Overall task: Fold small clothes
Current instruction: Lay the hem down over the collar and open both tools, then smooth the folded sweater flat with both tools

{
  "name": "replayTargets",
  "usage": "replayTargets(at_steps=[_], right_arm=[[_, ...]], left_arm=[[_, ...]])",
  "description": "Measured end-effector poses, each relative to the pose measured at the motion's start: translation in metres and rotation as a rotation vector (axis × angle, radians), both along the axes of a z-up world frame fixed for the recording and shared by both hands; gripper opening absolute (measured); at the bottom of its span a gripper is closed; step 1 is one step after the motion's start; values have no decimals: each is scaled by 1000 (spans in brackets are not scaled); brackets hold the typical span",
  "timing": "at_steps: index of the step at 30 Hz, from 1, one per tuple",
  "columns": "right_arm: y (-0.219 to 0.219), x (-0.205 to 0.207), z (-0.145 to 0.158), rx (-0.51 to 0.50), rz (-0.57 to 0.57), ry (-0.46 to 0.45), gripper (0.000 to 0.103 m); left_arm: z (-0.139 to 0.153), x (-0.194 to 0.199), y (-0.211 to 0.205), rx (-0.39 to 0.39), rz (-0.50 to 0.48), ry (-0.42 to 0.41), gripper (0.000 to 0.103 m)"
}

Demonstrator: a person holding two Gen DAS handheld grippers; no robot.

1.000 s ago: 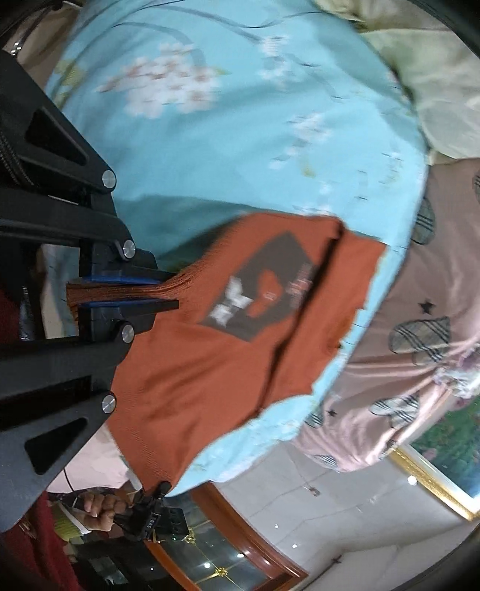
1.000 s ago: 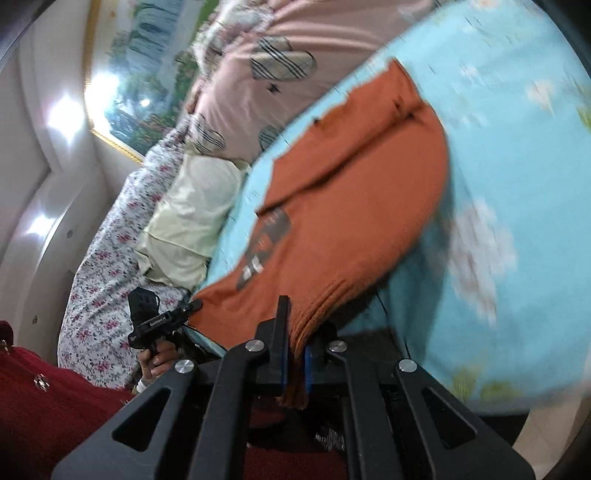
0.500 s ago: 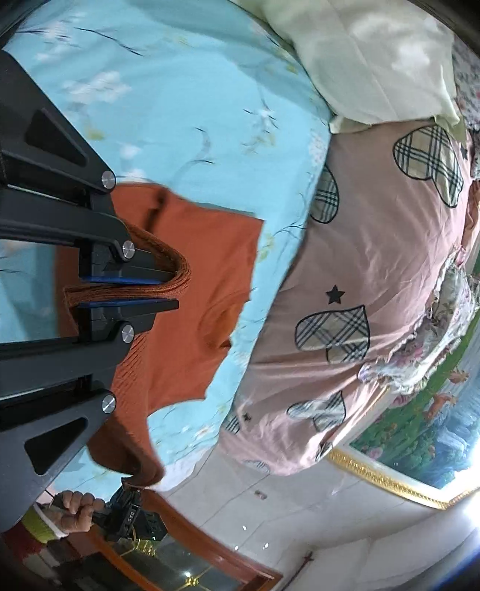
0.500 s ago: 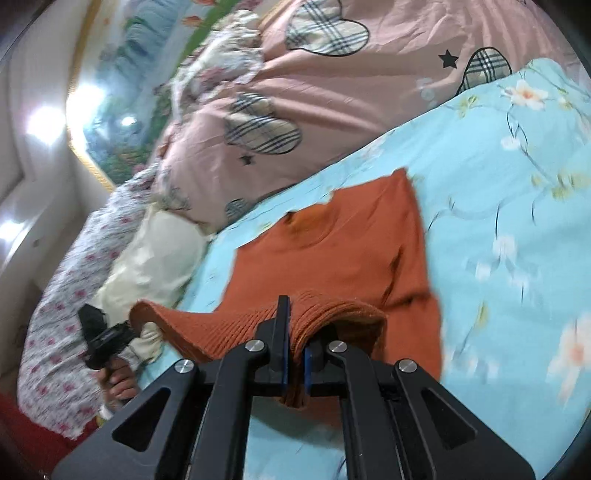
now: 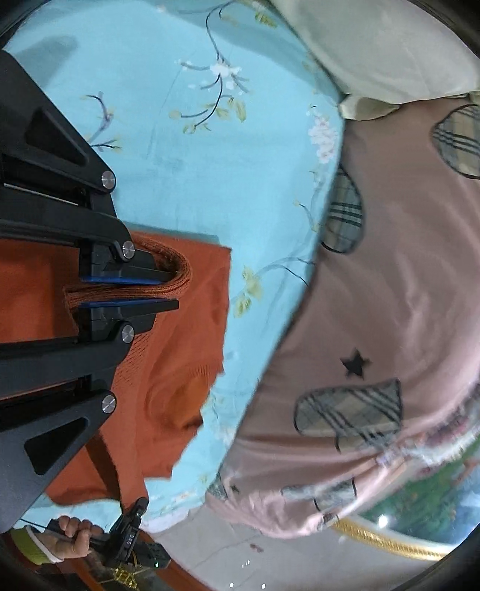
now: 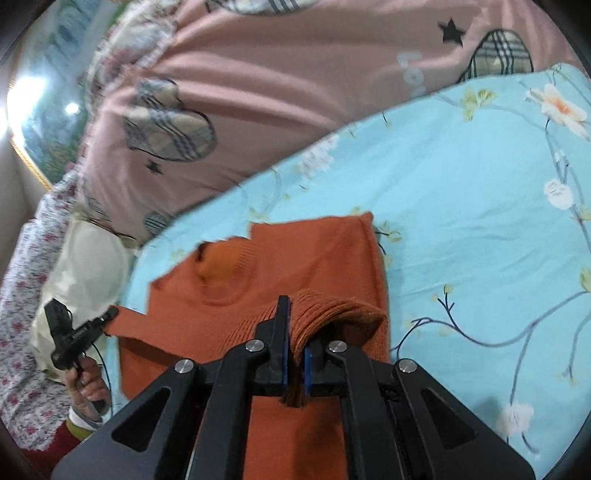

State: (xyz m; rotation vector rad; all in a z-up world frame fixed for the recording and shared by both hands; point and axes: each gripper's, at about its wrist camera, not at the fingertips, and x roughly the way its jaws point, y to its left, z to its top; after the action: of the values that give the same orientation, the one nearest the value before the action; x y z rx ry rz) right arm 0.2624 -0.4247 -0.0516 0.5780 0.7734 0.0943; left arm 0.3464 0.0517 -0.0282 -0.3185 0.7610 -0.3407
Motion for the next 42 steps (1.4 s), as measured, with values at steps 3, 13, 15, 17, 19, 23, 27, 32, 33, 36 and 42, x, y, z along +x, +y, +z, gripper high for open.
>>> replayTargets(at_steps=[3,13,15,17,19,23,27,32,33,36,42], right_arm=[[-3,15,-20,-20,-17,64,8],[5,-40,8,-42,-122,-42,33],[27,-50,10,-48,-55,-59,33],[55,-53,6,-68,66,-48,33],[95,-49,-6,-117,251,2,33],[134,-31,-30,-275,427,103,32],[98,-1,-22,-322,276,96,30],[24,20,-5,-287,-59,46,32],[11,15,-3,-244,-106,28,32],[5,-3,-1,-192,-139,8,33],[43,-47,-6,-148,-60,-13,33]], left_arm=[[-28,29,-5,28,12,61,5],[-36,-10,-20,46,-64,66,39],[-35,-38,-32,57,-118,58,44],[-40,-60,-47,44,-181,75,45],[-52,-75,-67,53,-258,109,45],[-69,-76,-99,218,-304,105,45],[-63,-32,-102,214,-329,147,44],[-44,36,-93,284,-169,97,51],[-40,49,-87,294,-112,91,53],[-35,61,-63,224,-23,107,53],[-33,-7,-34,98,-2,97,55]])
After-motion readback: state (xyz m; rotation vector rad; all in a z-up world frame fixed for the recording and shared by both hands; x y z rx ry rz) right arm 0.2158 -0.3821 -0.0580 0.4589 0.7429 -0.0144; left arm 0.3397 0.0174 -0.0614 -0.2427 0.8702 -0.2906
